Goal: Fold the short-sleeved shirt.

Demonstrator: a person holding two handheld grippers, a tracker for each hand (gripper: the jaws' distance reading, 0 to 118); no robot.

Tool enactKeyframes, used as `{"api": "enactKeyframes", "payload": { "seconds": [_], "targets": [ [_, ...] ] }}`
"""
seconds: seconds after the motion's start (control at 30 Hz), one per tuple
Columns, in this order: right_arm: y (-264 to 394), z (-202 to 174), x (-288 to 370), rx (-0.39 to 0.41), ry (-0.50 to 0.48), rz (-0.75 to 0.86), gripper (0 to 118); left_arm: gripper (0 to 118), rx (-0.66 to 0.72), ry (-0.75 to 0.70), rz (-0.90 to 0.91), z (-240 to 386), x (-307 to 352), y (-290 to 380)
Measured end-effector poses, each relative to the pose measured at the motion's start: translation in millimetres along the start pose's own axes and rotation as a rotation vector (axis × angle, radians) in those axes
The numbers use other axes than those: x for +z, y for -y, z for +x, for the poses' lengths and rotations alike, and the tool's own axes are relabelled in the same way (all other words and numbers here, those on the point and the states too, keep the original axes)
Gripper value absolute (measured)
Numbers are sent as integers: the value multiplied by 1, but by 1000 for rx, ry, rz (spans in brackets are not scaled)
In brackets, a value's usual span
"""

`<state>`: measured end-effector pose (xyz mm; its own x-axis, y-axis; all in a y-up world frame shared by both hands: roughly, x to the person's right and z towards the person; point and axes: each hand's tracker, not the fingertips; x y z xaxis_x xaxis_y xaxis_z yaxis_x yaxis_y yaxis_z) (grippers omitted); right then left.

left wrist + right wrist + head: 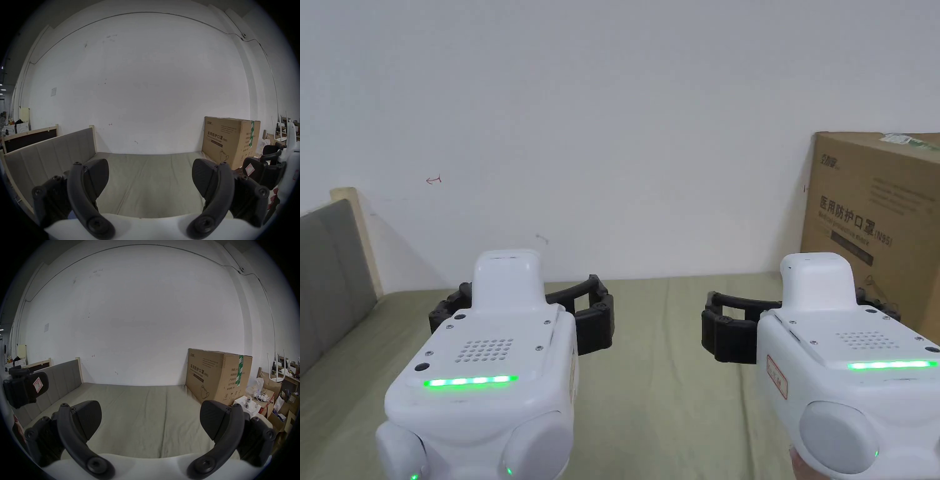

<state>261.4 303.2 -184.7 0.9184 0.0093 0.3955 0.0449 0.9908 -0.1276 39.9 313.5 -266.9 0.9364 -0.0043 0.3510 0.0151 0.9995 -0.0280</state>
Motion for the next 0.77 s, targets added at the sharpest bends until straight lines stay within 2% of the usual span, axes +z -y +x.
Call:
{"api": "enactKeyframes", "payload": {
  "seconds": [0.5, 0.6, 0.77],
  "targets": [
    [3, 11, 0, -38, 8, -17, 118, 107, 17, 57, -8, 5, 1, -2],
    [3, 13, -1, -38, 10, -21, 118, 107, 12, 31, -12, 9, 0, -2],
    [0, 16, -2, -50, 17, -17, 118, 107, 96, 90, -24, 1, -1, -3]
  ]
}}
